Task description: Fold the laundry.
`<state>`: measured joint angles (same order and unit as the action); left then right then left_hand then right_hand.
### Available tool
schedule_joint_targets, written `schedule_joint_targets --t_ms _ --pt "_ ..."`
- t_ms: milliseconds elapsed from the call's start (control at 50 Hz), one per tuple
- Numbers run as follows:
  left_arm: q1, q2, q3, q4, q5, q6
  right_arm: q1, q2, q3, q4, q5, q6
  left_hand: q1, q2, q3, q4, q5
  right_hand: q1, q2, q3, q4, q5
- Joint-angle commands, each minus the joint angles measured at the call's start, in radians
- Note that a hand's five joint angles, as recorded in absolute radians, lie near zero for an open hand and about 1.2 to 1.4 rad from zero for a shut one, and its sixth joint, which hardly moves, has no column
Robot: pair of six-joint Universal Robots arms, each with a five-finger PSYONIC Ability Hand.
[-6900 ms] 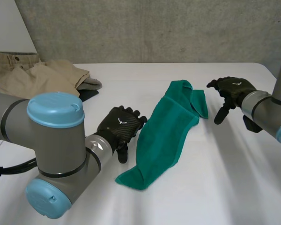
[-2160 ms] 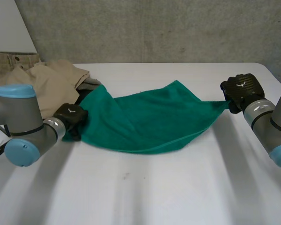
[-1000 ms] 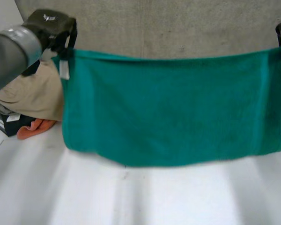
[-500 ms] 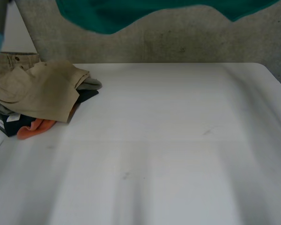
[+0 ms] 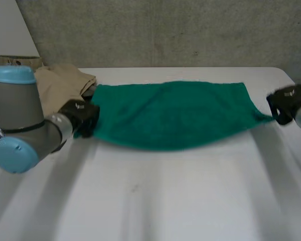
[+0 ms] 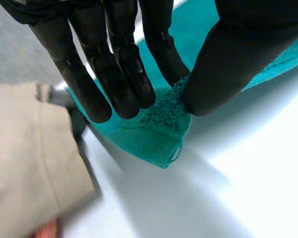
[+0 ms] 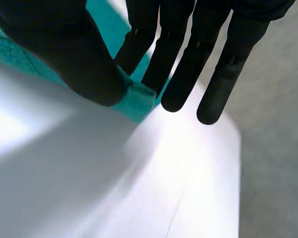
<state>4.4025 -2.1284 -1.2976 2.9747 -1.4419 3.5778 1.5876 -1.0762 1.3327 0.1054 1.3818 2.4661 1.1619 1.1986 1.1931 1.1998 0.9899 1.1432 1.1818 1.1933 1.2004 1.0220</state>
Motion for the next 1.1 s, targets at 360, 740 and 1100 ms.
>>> schedule_joint_targets --t_ms 360,740,1100 --pt "-0.011 0.208 -0.027 -0.311 0.034 0.215 -0.161 -0.113 0.064 0.228 -0.15 -0.146 0.234 0.198 0.203 0.196 0.232 0.253 0.214 0.203 0.196 0.2" --pt "-0.067 -0.412 0.871 -0.401 -0.161 0.036 0.032 0.377 -0.49 -0.128 0.101 0.105 0.234 0.198 0.203 0.196 0.232 0.253 0.214 0.203 0.196 0.2" --pt "-0.1 -0.567 1.126 -0.393 -0.253 -0.004 0.078 0.696 -0.784 -0.248 0.19 0.051 -0.987 -1.024 -1.019 -1.025 -0.99 -0.969 -1.007 -1.019 -1.026 -1.022"
